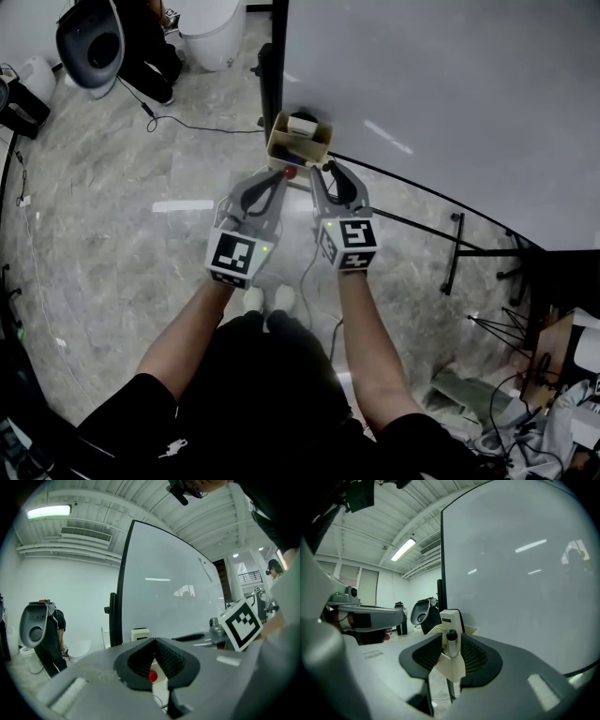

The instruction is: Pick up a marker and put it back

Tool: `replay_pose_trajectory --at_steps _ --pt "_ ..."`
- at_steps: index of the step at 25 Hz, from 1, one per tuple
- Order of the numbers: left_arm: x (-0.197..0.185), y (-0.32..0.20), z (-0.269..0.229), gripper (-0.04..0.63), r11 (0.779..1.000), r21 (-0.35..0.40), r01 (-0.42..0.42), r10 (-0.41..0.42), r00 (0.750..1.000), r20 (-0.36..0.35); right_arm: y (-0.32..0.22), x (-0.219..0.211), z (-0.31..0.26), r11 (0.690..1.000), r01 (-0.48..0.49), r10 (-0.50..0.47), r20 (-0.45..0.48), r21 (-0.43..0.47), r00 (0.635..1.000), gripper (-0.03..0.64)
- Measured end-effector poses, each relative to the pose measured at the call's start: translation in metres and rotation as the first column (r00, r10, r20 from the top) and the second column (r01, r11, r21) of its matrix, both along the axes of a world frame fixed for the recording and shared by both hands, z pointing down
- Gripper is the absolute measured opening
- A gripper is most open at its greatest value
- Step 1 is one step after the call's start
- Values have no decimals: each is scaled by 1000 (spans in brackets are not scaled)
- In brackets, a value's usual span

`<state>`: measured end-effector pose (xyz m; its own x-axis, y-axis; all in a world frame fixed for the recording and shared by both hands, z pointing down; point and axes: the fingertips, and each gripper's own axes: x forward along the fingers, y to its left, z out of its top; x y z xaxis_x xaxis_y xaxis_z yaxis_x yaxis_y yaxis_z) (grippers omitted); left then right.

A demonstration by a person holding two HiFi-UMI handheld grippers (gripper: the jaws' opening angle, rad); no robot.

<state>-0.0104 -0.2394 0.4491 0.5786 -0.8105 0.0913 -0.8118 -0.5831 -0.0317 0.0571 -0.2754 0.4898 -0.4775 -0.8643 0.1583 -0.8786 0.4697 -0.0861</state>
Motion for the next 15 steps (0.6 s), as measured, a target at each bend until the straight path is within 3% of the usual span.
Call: replay_pose_trajectory --at_steps 4,15 --pt "-3 0 0 6 1000 0 5 -5 1000 7 -2 -2 1 1000 -3 3 -12 6 1000 84" --pt "-10 -3 -10 5 1000 18 10 -10 1000 7 -3 -8 -21 998 4 -3 -19 58 1000 80"
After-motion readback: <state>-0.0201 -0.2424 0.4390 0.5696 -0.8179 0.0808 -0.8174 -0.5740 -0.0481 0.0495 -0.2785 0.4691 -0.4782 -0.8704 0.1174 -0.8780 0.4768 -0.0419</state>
